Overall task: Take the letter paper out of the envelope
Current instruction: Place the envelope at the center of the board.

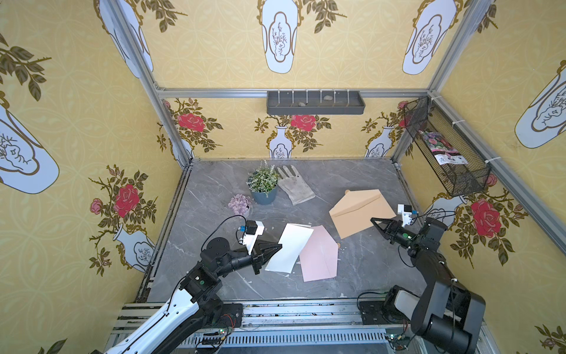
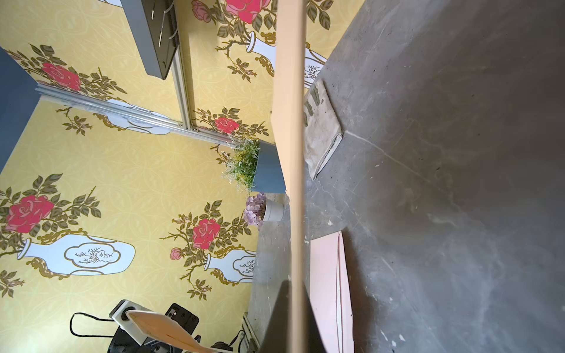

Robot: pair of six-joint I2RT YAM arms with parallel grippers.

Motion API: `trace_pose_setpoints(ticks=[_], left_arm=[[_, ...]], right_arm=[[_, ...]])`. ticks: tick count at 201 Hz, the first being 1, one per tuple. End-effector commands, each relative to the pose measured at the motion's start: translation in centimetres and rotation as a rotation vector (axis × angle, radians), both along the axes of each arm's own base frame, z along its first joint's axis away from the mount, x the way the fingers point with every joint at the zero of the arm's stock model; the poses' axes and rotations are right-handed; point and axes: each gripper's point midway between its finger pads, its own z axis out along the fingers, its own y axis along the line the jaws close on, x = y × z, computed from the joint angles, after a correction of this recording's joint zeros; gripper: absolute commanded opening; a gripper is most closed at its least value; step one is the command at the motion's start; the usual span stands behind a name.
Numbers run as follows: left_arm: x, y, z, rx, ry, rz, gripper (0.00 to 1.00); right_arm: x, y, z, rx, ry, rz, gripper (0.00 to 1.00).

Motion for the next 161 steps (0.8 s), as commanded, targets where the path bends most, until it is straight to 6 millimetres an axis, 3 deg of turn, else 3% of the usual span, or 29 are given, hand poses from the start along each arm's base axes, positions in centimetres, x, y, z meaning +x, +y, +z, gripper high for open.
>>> trace_pose_setpoints(ticks=[1,18,43,87,121,143,161], left_arm=[[1.2,0.4,-2.0,0.038,0.054,0.071,0.00],[2.1,0.7,-3.5,0.060,0.093,0.127,0.00],[3.1,1.2,-4.9,0.079,0.116,0.192,0.00],[3.3,1.5,-5.2,0.098,0.123,0.216,0.00],[3.2,1.6,-5.0,0.099,0.126,0.216,0.00],[3.3,1.7,-5.0,0.102,0.125,0.223,0.00],[3.3,1.6,-4.7,0.101,0.127,0.217,0.00]], right_arm=[[1.3,-0.9,-0.6,-0.057,-0.049,-0.020,0.00],[2.3,-1.8,-1.9,-0.074,-0.018,-0.067,0.00],[3.7,-3.4,-5.4,-0.126,0.040,-0.163,0.00],[5.5,-3.2,-10.5,-0.044,0.218,-0.130,0.00],[6.6,-1.8,-13.0,-0.080,0.287,-0.115,0.00],[6.4,-0.6,-13.8,-0.177,0.316,-0.111,0.37],[6.2,-0.3,-13.8,-0.253,0.323,-0.135,0.45]])
